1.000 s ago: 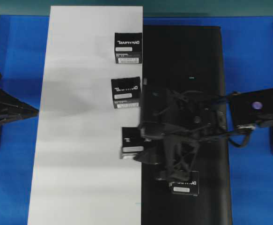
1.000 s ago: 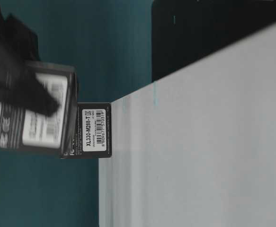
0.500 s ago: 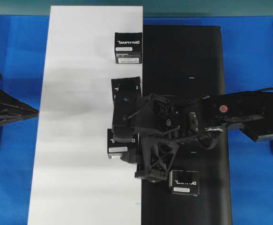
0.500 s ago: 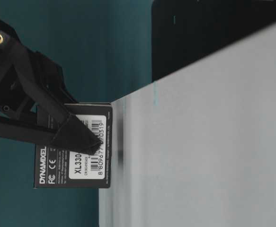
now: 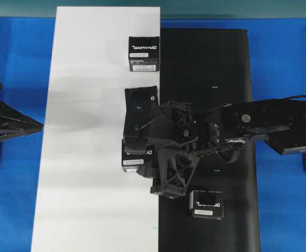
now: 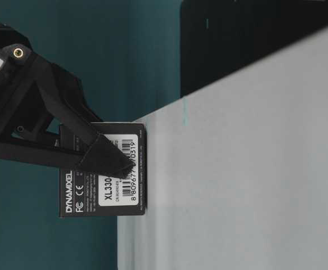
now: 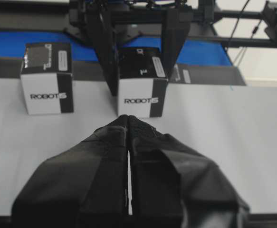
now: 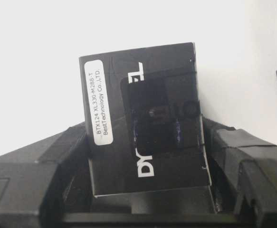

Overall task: Place the box from the black base onto the white base.
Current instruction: 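Lower the box onto the white base below the other boxes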

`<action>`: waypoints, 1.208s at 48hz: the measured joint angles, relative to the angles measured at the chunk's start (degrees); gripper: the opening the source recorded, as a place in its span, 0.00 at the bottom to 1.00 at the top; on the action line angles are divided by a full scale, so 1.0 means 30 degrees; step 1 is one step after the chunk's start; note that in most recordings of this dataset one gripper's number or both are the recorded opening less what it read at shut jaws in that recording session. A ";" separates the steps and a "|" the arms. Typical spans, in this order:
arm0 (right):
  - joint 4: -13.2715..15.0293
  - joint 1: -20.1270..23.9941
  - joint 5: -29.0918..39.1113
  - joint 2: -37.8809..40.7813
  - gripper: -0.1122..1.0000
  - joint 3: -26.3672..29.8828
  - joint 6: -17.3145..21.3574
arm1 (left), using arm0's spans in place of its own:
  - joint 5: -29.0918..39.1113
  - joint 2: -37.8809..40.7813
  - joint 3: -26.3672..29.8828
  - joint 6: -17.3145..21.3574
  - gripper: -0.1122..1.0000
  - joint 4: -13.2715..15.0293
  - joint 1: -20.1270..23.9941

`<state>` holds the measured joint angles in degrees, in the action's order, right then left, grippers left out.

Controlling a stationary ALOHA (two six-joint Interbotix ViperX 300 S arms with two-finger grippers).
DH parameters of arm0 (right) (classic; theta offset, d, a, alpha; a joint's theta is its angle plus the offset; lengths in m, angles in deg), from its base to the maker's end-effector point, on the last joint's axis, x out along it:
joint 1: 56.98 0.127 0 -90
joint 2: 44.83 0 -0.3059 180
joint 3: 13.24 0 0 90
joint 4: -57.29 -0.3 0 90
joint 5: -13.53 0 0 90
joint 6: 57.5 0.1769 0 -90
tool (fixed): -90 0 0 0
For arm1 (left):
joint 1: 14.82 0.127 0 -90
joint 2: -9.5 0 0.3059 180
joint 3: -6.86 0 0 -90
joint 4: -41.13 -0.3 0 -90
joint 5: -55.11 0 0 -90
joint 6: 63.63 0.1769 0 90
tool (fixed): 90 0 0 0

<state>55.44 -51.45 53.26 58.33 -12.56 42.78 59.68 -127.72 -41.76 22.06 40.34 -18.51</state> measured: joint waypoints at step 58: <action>0.0029 -0.0322 0.0557 0.0029 0.85 -0.0029 -0.0059 | 0.0000 0.0000 0.0000 0.0000 0.08 0.0000 0.0000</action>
<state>55.53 -52.41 54.93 58.42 -12.65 42.61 59.68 -127.72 -41.76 22.06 40.34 -18.51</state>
